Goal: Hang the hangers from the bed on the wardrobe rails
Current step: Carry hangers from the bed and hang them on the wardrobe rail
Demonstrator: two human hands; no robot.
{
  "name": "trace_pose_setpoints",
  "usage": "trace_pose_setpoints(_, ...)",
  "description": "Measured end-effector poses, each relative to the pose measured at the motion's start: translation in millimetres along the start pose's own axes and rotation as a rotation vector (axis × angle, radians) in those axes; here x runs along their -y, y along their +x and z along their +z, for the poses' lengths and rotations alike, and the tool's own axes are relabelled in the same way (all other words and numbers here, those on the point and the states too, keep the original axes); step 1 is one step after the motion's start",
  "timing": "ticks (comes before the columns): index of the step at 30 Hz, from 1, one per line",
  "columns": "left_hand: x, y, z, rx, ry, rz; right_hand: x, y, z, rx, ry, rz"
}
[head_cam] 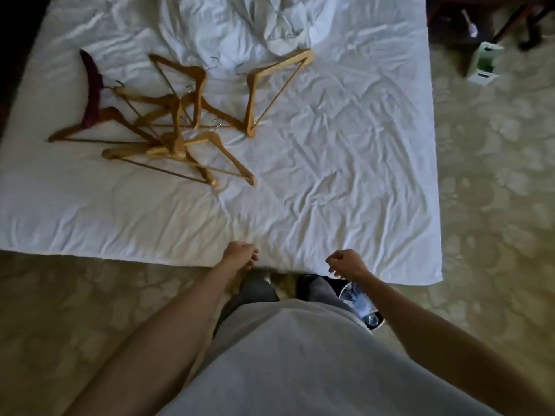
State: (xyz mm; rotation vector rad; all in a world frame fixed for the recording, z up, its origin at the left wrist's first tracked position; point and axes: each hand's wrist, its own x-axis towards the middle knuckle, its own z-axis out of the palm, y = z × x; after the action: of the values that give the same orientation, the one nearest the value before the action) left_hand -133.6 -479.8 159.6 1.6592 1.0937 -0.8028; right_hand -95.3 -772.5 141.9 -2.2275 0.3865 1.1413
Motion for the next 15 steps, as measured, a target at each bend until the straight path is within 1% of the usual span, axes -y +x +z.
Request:
trace_pose_setpoints(3,-37,-8,4,-0.042,-0.080,0.000,49,27,-26,0.035,-0.006,-0.097)
trace_pose_setpoints(9,-121,19,-32,-0.105,-0.186,0.124,180,89,-58,0.032,-0.040,-0.302)
trace_pose_setpoints(12,-156,47,-55,-0.133,-0.210,0.153,244,114,-60,0.048,-0.024,-0.337)
trace_pose_setpoints(15,-182,87,-73,-0.137,-0.230,0.125,294,151,-52,0.054,-0.029,-0.344)
